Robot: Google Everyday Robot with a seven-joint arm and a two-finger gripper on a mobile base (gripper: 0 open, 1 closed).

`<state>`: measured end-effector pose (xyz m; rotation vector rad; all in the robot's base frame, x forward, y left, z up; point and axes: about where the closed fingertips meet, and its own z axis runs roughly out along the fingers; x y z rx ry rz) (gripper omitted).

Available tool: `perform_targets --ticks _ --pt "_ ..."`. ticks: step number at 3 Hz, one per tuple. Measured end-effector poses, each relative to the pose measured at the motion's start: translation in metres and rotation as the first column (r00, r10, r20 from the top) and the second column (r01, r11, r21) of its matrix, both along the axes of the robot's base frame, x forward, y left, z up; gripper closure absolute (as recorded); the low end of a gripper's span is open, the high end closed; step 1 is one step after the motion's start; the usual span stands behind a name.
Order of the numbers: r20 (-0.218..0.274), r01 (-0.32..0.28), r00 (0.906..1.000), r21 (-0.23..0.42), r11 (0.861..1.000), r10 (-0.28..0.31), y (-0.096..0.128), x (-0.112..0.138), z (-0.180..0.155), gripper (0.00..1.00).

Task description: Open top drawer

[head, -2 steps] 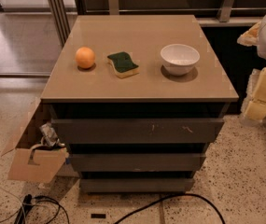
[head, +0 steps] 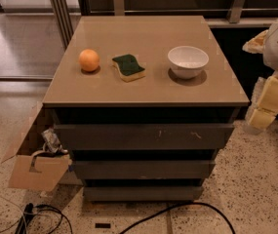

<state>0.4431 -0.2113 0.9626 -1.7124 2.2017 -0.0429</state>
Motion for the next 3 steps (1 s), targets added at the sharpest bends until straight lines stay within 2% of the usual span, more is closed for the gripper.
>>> perform_targets --ticks 1,2,3 --pt "0.002 -0.033 0.9994 0.154 0.987 0.033 0.01 0.008 -0.048 0.0" --pt "0.006 -0.05 0.9987 0.253 0.966 0.05 0.018 0.01 -0.091 0.0" --pt "-0.002 -0.026 0.9996 0.317 0.948 0.028 0.019 0.005 -0.137 0.0"
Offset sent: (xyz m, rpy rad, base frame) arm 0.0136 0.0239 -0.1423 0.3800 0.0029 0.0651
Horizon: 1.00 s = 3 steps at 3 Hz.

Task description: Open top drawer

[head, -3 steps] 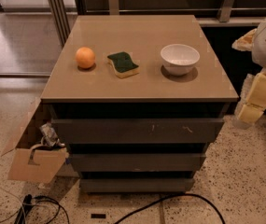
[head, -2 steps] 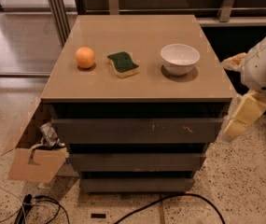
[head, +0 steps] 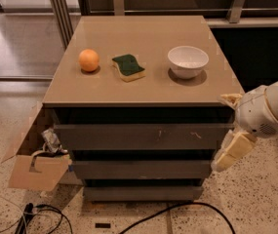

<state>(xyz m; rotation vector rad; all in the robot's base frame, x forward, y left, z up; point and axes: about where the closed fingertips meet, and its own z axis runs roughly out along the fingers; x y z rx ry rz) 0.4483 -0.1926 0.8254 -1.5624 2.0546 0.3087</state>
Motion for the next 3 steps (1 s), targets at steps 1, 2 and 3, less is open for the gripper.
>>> perform_targets --ticks 1,2,3 --pt "0.0 0.0 1.0 0.0 1.0 0.0 0.0 0.0 0.0 0.0" --pt "-0.022 -0.01 0.9997 0.022 1.0 0.01 0.016 -0.005 -0.016 0.0" --pt "-0.043 -0.021 0.9988 0.045 0.999 0.023 0.039 -0.006 -0.044 0.0"
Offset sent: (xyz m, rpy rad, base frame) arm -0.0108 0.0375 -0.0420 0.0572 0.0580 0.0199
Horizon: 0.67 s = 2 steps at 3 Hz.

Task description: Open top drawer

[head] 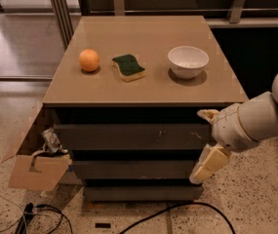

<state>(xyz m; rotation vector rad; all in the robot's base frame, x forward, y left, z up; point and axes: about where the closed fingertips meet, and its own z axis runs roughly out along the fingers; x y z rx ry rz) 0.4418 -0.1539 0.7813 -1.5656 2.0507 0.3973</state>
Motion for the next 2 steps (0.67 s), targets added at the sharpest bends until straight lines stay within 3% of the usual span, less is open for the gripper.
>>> perform_targets --ticks 1,2 --pt "0.035 -0.003 0.9994 0.036 0.999 0.002 0.023 0.004 -0.036 0.0" --pt "0.092 -0.019 0.9956 0.018 1.0 0.017 0.039 0.019 -0.057 0.0"
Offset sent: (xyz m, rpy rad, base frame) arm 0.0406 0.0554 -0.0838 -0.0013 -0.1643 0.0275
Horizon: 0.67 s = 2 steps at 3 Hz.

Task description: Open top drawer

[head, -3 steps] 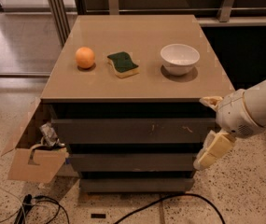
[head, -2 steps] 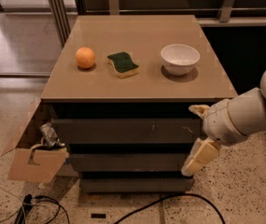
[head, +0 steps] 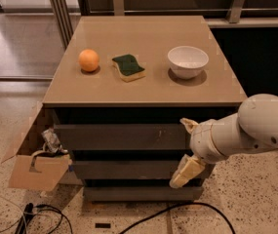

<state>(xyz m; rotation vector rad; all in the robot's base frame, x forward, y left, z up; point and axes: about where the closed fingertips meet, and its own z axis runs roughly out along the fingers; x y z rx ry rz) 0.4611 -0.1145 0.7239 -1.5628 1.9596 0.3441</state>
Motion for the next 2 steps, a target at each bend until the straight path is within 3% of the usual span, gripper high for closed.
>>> perform_targets --ticks 1,2 --pt "0.058 -0.029 0.9978 -0.067 0.997 0.033 0.0159 0.0499 -0.0286 0.0" --pt "0.058 -0.029 0.9978 -0.067 0.997 0.033 0.0159 0.0499 -0.0286 0.0"
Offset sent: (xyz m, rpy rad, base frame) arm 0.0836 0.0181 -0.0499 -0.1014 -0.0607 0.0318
